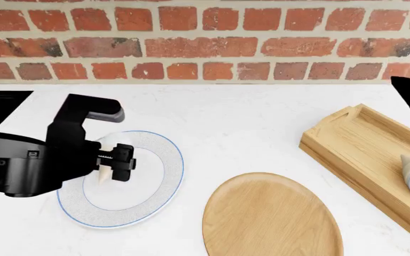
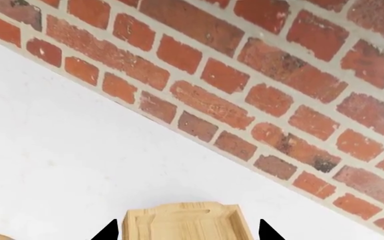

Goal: Move the dessert items from the plate to the tray.

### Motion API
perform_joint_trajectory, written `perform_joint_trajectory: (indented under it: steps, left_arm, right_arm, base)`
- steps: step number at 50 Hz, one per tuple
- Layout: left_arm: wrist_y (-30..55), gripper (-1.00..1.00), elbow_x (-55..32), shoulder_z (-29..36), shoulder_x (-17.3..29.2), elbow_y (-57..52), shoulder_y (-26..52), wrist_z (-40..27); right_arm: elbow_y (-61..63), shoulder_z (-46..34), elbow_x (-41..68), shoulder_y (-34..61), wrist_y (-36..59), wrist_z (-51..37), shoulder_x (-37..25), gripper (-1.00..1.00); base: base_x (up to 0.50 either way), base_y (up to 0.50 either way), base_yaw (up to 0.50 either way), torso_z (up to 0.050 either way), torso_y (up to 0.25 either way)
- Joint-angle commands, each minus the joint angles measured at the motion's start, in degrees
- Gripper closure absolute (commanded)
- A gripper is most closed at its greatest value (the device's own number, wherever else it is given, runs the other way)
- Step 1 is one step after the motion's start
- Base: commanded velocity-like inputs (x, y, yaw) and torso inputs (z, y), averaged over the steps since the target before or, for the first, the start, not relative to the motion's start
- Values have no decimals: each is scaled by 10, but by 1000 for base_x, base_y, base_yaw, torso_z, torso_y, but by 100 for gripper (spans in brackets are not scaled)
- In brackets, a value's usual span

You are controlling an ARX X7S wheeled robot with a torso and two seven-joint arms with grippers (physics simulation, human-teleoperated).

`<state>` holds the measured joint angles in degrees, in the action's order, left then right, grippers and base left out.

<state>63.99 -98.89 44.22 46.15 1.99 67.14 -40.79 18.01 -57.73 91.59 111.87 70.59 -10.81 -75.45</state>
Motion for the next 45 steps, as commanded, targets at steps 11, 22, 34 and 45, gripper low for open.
perform_joint_trajectory:
  steps: [11,22,34,45]
  left_arm:
    - [24,100,-94,-39,26,-46,104,-77]
    - [57,100,-208,-41,32,-48,225,-161]
    - [63,100,-262,-50,31,-50,284,-170]
    - [65,100,-232,-52,11,-39,287,-145]
  right_arm:
    - [-4,3,-1,-12,-12,-19,-8,-100]
    - [-22,20,25,13,8,-48,-4,-100]
    - [-25,26,26,20,14,-49,0,-100]
    - [-32,28,33,32,38,-66,7,-100]
  base:
    - [0,0,0,0,0]
    - [0,0,0,0,0]
    - [0,0,0,0,1]
    - [0,-15,0,0,0]
